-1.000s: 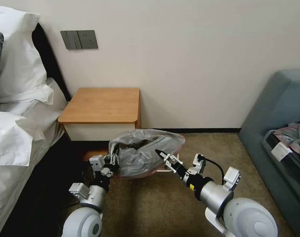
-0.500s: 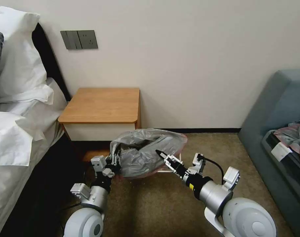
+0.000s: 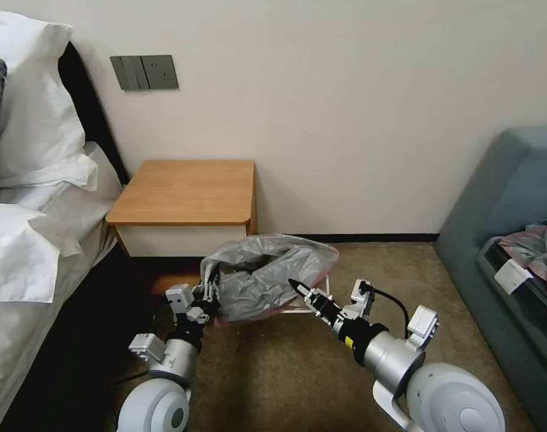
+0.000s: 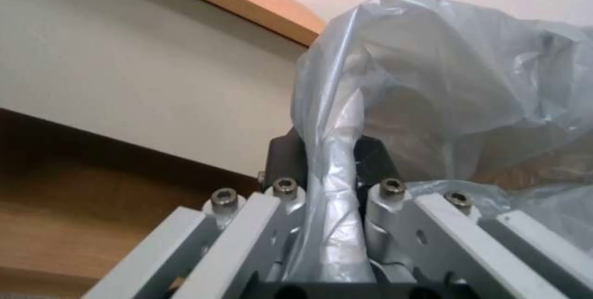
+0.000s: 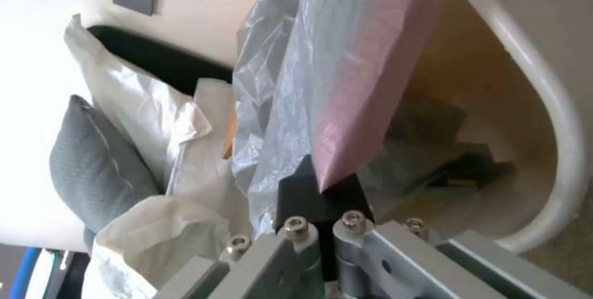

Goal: Pick up the garbage bag from the table and place it over the trash can.

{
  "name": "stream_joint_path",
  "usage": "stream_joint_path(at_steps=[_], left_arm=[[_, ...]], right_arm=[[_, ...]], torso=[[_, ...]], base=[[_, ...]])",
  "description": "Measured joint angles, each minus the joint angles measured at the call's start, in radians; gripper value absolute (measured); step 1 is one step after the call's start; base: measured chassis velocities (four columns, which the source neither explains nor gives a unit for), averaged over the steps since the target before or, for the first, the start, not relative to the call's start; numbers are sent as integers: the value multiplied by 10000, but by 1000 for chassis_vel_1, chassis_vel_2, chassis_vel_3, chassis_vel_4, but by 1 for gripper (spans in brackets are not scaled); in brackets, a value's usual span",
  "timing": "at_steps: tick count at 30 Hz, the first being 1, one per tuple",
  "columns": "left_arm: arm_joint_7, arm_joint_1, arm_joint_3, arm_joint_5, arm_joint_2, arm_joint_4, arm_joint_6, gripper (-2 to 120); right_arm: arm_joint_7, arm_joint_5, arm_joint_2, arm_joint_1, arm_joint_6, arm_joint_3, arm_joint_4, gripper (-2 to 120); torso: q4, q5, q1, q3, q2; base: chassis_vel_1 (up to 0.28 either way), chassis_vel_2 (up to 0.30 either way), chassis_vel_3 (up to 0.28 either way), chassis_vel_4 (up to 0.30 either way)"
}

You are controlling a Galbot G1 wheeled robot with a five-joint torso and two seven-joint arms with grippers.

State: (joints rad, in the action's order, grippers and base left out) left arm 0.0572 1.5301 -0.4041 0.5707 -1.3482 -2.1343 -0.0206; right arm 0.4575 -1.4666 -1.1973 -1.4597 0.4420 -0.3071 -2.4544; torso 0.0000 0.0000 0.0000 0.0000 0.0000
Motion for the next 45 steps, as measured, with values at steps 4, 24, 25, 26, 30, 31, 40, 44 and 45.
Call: stream_joint_path(at_steps=[4, 24, 25, 26, 30, 31, 40, 44, 45], left_arm=[[65, -11, -3, 20, -2, 43, -11, 6], [394, -197, -327, 538, 36, 112, -144, 6], [394, -197, -327, 538, 36, 112, -144, 6], [396, -197, -359, 564, 33, 109, -147, 6], [399, -193, -424, 651, 20, 63, -167, 6], [399, -193, -424, 651, 20, 63, -167, 6], [402, -162, -499, 851, 70, -19, -208, 6], [401, -183, -522, 875, 84, -23, -211, 6], [402, -187, -529, 878, 84, -23, -212, 6]], right_arm=[[-201, 258, -17, -89, 29, 51, -33, 0], [-257, 438, 240, -1313, 584, -150, -465, 0], [-257, 438, 240, -1313, 584, -150, -465, 0], [-273, 480, 235, -1351, 648, -146, -465, 0], [-359, 651, 195, -1240, 747, -182, -271, 0], [-359, 651, 195, -1240, 747, -182, -271, 0], [-1174, 2097, 227, -982, 728, -403, 343, 0], [-1730, 2819, 222, -1093, 732, -394, 383, -1], [-1792, 2973, 220, -1121, 730, -388, 384, 2]], torso=[[0, 0, 0, 0, 0], [0, 0, 0, 0, 0], [0, 0, 0, 0, 0], [-1, 0, 0, 0, 0], [0, 1, 0, 0, 0], [0, 1, 0, 0, 0], [0, 0, 0, 0, 0], [0, 0, 0, 0, 0], [0, 0, 0, 0, 0]], base=[[0, 0, 0, 0], [0, 0, 0, 0], [0, 0, 0, 0], [0, 0, 0, 0], [0, 0, 0, 0], [0, 0, 0, 0], [0, 0, 0, 0], [0, 0, 0, 0], [0, 0, 0, 0]])
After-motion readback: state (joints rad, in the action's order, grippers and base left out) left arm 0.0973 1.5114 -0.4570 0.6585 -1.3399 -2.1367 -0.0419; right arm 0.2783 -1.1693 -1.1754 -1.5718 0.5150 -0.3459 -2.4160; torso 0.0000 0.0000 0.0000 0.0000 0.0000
